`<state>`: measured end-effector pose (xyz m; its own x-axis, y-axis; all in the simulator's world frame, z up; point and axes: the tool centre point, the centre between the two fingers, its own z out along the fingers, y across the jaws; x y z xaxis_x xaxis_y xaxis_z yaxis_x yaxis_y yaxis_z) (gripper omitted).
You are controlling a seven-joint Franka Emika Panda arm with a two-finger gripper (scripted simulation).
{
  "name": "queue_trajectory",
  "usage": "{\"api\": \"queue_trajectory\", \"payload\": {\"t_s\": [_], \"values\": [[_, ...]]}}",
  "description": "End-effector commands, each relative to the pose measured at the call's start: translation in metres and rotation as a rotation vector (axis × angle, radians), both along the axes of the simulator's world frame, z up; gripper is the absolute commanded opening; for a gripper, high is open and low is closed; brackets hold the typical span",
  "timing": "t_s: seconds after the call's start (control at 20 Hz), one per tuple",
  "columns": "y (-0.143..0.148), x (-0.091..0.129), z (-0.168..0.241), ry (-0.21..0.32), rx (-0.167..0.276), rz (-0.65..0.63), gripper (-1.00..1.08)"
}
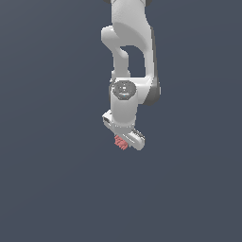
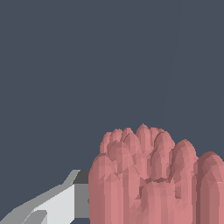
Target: Pick up the object and move it to a goal position.
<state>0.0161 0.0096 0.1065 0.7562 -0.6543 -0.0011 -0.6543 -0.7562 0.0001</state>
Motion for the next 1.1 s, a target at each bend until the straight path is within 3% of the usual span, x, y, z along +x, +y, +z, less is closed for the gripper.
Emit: {"api": "queue_trajectory", "payload": {"t_s": [0.0, 0.65, 1.05], "values": [[0.023, -0.012, 0.018, -0.001, 0.0, 0.001, -1.0], [0.141, -0.075, 0.113, -0.002, -0.002, 0.001, -1.0], [0.196, -0.101, 0.157, -0.002, -0.003, 0.001, -1.0]]}}
